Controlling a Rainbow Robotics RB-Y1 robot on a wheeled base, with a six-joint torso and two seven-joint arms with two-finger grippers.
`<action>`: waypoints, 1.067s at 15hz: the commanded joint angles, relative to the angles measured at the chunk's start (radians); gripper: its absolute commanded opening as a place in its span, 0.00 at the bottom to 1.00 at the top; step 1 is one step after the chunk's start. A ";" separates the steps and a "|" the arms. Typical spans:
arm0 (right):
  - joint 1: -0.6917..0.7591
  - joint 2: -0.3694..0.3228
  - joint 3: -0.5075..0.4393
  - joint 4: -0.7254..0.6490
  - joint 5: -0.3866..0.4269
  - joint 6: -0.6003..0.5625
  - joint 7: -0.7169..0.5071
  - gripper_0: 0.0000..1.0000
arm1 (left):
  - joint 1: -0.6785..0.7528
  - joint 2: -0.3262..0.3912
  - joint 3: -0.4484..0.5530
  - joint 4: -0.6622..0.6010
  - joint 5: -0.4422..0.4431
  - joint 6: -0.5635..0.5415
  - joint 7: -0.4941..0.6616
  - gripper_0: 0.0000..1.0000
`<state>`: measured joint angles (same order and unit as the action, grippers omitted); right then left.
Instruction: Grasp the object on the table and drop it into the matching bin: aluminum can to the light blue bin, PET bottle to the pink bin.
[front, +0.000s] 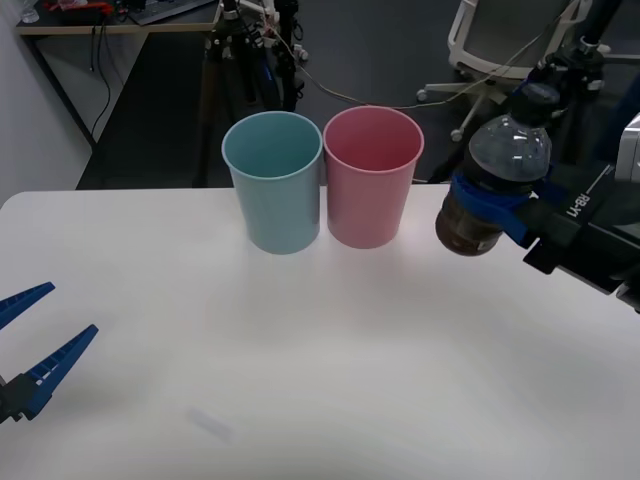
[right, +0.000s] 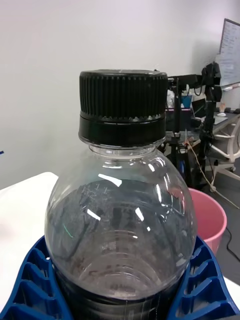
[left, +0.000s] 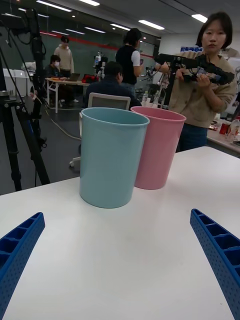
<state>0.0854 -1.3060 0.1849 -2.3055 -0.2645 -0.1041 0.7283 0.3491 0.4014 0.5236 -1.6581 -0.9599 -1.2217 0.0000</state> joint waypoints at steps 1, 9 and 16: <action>-0.107 -0.032 0.030 0.001 -0.074 0.034 -0.010 0.00 | 0.000 0.000 0.000 0.000 0.000 0.000 0.000 1.00; -0.590 -0.035 0.377 0.184 -0.214 0.041 0.019 0.00 | 0.000 0.000 0.000 0.000 0.000 0.000 0.000 1.00; -0.926 0.088 0.643 0.457 -0.314 0.043 0.063 0.00 | 0.000 0.000 0.000 0.000 0.000 0.000 0.000 1.00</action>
<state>-0.8213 -1.2343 0.8136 -1.8791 -0.5796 -0.0624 0.7868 0.3490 0.4014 0.5236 -1.6581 -0.9599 -1.2217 0.0000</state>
